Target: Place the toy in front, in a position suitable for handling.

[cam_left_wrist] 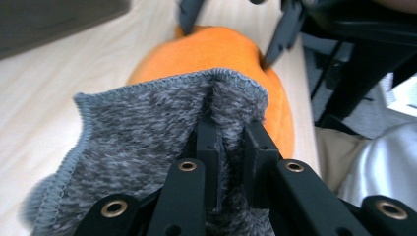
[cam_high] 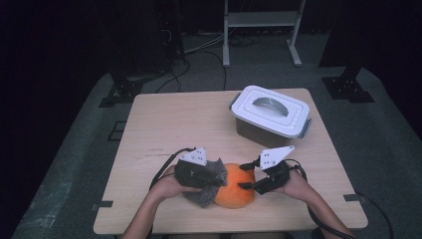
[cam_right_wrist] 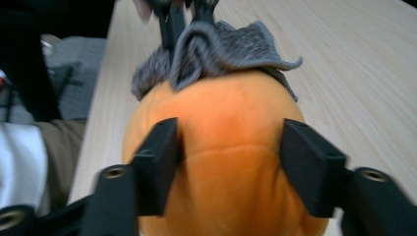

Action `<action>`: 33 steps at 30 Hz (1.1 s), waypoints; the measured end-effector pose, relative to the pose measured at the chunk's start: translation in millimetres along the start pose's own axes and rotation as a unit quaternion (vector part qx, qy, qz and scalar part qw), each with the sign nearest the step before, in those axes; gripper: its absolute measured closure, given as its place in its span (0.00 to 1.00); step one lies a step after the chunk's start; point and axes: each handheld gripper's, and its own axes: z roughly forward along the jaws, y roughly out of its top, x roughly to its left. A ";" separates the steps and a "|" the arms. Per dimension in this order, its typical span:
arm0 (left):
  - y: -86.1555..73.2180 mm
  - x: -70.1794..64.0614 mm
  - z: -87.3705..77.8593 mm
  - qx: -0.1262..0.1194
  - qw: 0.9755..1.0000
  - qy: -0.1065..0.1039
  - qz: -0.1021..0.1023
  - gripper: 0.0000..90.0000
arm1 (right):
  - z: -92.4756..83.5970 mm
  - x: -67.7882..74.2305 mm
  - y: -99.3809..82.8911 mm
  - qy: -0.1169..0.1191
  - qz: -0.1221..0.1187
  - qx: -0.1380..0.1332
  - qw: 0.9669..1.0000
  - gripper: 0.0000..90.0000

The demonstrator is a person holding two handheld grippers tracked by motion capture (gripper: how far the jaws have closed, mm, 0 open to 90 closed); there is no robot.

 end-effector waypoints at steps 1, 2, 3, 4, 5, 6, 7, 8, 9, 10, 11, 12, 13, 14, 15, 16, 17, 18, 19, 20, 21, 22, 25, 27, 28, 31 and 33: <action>0.0 -1.4 0.7 0.002 1.000 -0.011 0.005 0.89 | -2.3 -2.7 0.5 0.005 0.011 -0.010 1.000 0.36; 0.4 -2.9 1.1 0.005 1.000 -0.018 0.012 0.89 | -3.4 -5.4 1.2 0.009 0.022 -0.018 1.000 0.32; 1.2 -4.5 1.7 0.008 1.000 -0.022 0.016 0.89 | -2.5 -7.2 2.0 0.012 0.030 -0.016 0.999 0.31; 1.9 -5.4 1.7 0.011 1.000 -0.019 0.018 0.89 | 0.5 -8.3 2.6 0.017 0.030 -0.007 0.999 0.29; 1.9 -5.6 1.7 0.012 1.000 -0.016 0.017 0.88 | 5.6 -8.0 2.5 0.025 0.030 0.004 0.999 0.29; 1.3 -5.0 1.6 0.015 1.000 -0.011 0.016 0.88 | 11.5 -6.5 1.7 0.032 0.032 0.015 0.999 0.28; -0.1 -4.2 1.3 0.020 1.000 -0.004 0.015 0.88 | 17.0 -4.7 0.4 0.031 0.034 0.026 0.999 0.31; -2.0 -3.3 0.5 0.019 1.000 -0.001 0.011 0.89 | 20.4 -3.6 -0.8 0.025 0.034 0.033 0.999 0.39; -3.9 -2.3 -1.3 0.016 1.000 -0.001 0.008 0.89 | 19.0 -1.0 -2.7 0.019 0.016 0.030 0.999 0.53; -5.7 -1.9 -3.3 0.012 1.000 0.000 0.005 0.89 | 19.0 -1.0 -2.7 0.019 0.016 0.030 0.999 0.53; -7.7 -1.6 -5.6 0.010 1.000 0.001 0.007 0.89 | 16.5 0.8 -3.5 0.013 0.006 0.028 1.000 0.57; -10.0 -1.1 -8.1 0.012 1.000 0.004 0.008 0.89 | 14.2 2.1 -4.3 0.009 0.001 0.027 1.000 0.60; -12.7 -0.5 -10.1 0.013 1.000 0.011 0.003 0.88 | 11.7 3.5 -5.2 0.004 -0.003 0.026 1.000 0.62; -15.4 0.6 -12.7 0.019 1.000 0.017 0.002 0.88 | 9.1 4.4 -6.2 -0.002 -0.007 0.026 1.000 0.62; -18.3 1.8 -14.8 0.022 0.999 0.023 -0.002 0.88 | 6.7 4.3 -7.2 -0.005 -0.005 0.026 1.000 0.63; -21.0 2.9 -16.8 0.022 0.999 0.027 -0.008 0.88 | 4.2 4.2 -8.3 -0.009 -0.004 0.024 1.000 0.63; -23.0 3.9 -18.1 0.018 0.999 0.029 -0.013 0.88 | 1.9 3.7 -9.3 -0.013 0.000 0.020 1.000 0.64; -23.8 4.8 -19.2 0.016 0.999 0.029 -0.016 0.88 | 0.3 3.1 -9.9 -0.014 0.005 0.016 1.000 0.64; -23.3 5.3 -19.9 0.011 0.999 0.028 -0.018 0.88 | -0.5 3.1 -10.0 -0.019 0.005 0.013 1.000 0.64; -21.7 5.6 -19.9 0.003 0.999 0.028 -0.019 0.88 | -0.7 3.2 -9.1 -0.025 0.003 0.010 1.000 0.65; -18.8 5.8 -20.2 -0.001 1.000 0.026 -0.018 0.88 | -0.6 3.6 -7.3 -0.029 0.001 0.008 1.000 0.65; -15.2 5.7 -20.1 -0.009 0.999 0.027 -0.017 0.88 | -0.2 4.3 -4.7 -0.036 -0.007 0.007 0.999 0.65; -1.4 6.4 -21.1 -0.021 0.999 0.038 -0.008 0.88 | 2.1 6.1 4.3 -0.061 -0.030 0.003 0.998 0.67; 6.0 6.7 -21.6 -0.033 0.998 0.046 -0.005 0.88 | 4.1 7.2 7.8 -0.083 -0.044 0.002 0.996 0.67; 8.2 6.9 -21.2 -0.035 0.998 0.048 -0.004 0.88 | 4.9 7.1 8.0 -0.087 -0.045 -0.001 0.995 0.67; 6.9 7.5 -12.2 -0.015 0.999 0.047 -0.001 0.88 | 7.9 8.1 4.0 -0.082 -0.040 -0.004 0.996 0.59; 0.8 7.5 -4.6 -0.006 0.999 0.038 -0.006 0.88 | 7.6 7.7 1.5 -0.062 -0.020 -0.012 0.998 0.46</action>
